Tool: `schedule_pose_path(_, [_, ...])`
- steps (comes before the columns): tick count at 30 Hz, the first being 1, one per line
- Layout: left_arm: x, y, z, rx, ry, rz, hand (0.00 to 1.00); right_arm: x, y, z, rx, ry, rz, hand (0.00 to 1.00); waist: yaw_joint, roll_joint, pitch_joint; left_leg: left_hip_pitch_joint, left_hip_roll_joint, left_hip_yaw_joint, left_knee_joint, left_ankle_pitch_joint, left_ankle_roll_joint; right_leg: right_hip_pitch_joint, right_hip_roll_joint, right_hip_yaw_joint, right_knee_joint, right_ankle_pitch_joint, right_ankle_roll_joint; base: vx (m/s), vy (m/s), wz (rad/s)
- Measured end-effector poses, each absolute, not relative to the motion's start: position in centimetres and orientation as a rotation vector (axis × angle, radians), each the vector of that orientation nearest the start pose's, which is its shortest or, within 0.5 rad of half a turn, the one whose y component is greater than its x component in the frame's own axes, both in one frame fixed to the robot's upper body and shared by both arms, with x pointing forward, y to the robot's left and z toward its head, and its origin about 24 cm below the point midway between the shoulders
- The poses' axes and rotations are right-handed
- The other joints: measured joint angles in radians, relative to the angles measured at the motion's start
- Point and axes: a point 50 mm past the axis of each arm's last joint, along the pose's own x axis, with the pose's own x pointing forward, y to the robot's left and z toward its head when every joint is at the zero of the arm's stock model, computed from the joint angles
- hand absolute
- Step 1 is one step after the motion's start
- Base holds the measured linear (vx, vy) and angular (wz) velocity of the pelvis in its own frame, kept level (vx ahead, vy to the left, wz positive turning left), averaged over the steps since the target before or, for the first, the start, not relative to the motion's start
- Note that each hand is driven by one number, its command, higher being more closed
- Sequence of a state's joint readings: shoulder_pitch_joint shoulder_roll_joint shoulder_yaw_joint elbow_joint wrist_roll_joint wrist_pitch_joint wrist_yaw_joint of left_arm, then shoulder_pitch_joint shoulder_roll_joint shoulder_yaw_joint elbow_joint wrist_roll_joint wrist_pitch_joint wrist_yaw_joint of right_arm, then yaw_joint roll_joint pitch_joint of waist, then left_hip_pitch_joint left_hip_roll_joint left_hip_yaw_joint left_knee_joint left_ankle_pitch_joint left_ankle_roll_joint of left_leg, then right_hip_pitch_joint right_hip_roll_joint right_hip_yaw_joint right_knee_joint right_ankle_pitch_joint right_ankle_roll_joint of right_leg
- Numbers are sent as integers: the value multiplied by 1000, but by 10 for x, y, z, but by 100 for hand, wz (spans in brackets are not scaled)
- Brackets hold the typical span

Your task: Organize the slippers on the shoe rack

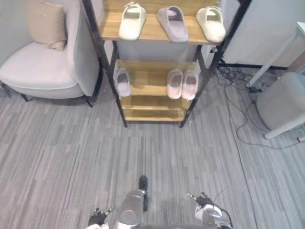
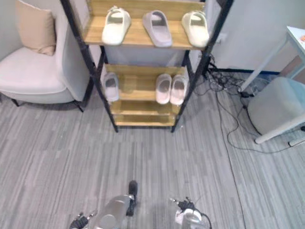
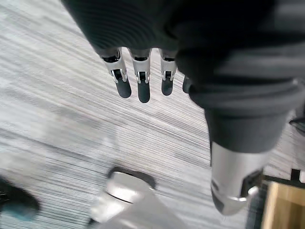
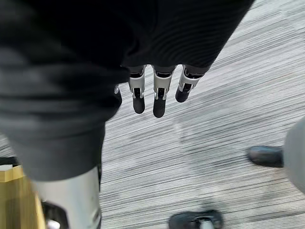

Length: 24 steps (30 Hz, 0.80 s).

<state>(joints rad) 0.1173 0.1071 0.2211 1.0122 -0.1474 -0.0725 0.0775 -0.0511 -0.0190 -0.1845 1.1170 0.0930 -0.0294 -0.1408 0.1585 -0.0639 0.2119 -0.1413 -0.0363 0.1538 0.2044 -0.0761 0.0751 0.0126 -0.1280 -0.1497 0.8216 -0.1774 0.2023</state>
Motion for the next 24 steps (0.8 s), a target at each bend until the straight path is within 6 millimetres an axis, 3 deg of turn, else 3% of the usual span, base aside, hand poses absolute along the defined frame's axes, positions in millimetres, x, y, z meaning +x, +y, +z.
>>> schedule_pose_path(1, [92, 227, -153, -81, 1013, 425, 0, 127, -183, -157, 80, 1050, -336, 0, -12, 1, 0, 65, -10, -20, -18, -28, 2, -50, -31, -37, 127, -14, -43, 536, 104, 48])
schedule_pose_path(3, [97, 229, -152, -64, 1004, 414, 0, 126, -186, -156, 77, 1041, -341, 0, -30, 5, -1, 165, -11, -43, -58, -48, 7, -132, -59, -100, 145, -62, -113, 614, 51, 54])
schedule_pose_path(5, [105, 227, -150, -60, 986, 396, 0, 127, -188, -156, 75, 1039, -347, 0, -56, 7, -1, 231, 4, -83, -99, -54, 4, -180, -59, -173, -25, -97, -141, 544, -26, 64])
schedule_pose_path(6, [111, 225, -149, -56, 973, 382, 0, 128, -190, -155, 72, 1032, -350, 0, -58, 14, 2, 258, 23, -96, -114, -61, -8, -212, -41, -201, -193, -88, -145, 476, -94, 52])
schedule_pose_path(8, [115, 221, -149, -55, 969, 365, 0, 131, -193, -154, 67, 1025, -355, 0, -69, 23, 9, 292, 51, -124, -133, -78, -35, -241, -2, -207, -464, 3, -146, 473, -132, 54])
schedule_pose_path(10, [115, 221, -149, -41, 972, 356, 0, 130, -193, -154, 72, 1029, -359, 0, -75, 17, 14, 344, 67, -136, -134, -115, -86, -239, 18, -194, -690, 158, -149, 483, -204, 54])
schedule_pose_path(11, [114, 221, -149, -37, 974, 356, 0, 129, -192, -155, 72, 1032, -358, 0, -75, 13, 14, 361, 68, -137, -133, -130, -96, -237, 19, -192, -717, 192, -152, 499, -252, 47])
schedule_pose_path(12, [110, 225, -149, -29, 980, 365, 0, 124, -191, -157, 74, 1049, -357, 0, -75, -9, 1, 400, 56, -151, -130, -179, -117, -236, 12, -171, -740, 246, -167, 545, -304, 40])
schedule_pose_path(13, [110, 225, -150, -32, 984, 368, 0, 124, -194, -156, 78, 1046, -367, 0, -80, 0, 2, 434, 69, -170, -130, -213, -126, -238, 20, -161, -689, 321, -236, 534, -291, 30])
schedule_pose_path(14, [109, 220, -151, -45, 991, 363, 0, 128, -198, -155, 73, 1035, -375, 0, -79, 30, -1, 442, 100, -173, -125, -222, -132, -240, 43, -166, -659, 284, -222, 514, -276, 14])
schedule_pose_path(15, [107, 213, -154, -57, 1004, 351, 0, 132, -199, -153, 76, 1024, -377, 0, -77, 55, -7, 426, 134, -177, -71, -225, -137, -238, 74, -181, -643, 237, -245, 460, -250, 6])
schedule_pose_path(17, [107, 213, -153, -83, 996, 377, 0, 133, -199, -153, 81, 1020, -380, 0, -77, 68, -7, 322, 171, -189, 172, -243, -167, -199, 111, -205, -673, 208, -259, 425, -271, 20])
schedule_pose_path(19, [108, 212, -153, -111, 988, 402, 0, 135, -199, -151, 71, 1008, -380, 0, -71, 98, 7, 128, 269, -167, 645, -234, -193, -81, 186, -222, -724, 177, -284, 425, -269, 16])
schedule_pose_path(20, [109, 212, -153, -110, 983, 402, 0, 133, -198, -152, 72, 1011, -378, 0, -64, 99, 9, 97, 288, -142, 698, -245, -191, -59, 198, -224, -725, 170, -290, 407, -202, -14])
schedule_pose_path(22, [115, 213, -150, -98, 962, 390, 0, 134, -196, -152, 78, 1010, -379, 0, -48, 86, 14, 37, 296, -75, 676, -277, -174, -7, 199, -223, -744, 159, -293, 265, -99, -13])
schedule_pose_path(24, [120, 212, -148, -75, 950, 359, 0, 137, -196, -151, 71, 1003, -372, 0, -48, 80, 14, 3, 268, -32, 439, -275, -158, 26, 187, -213, -781, 154, -280, 232, 2, -8])
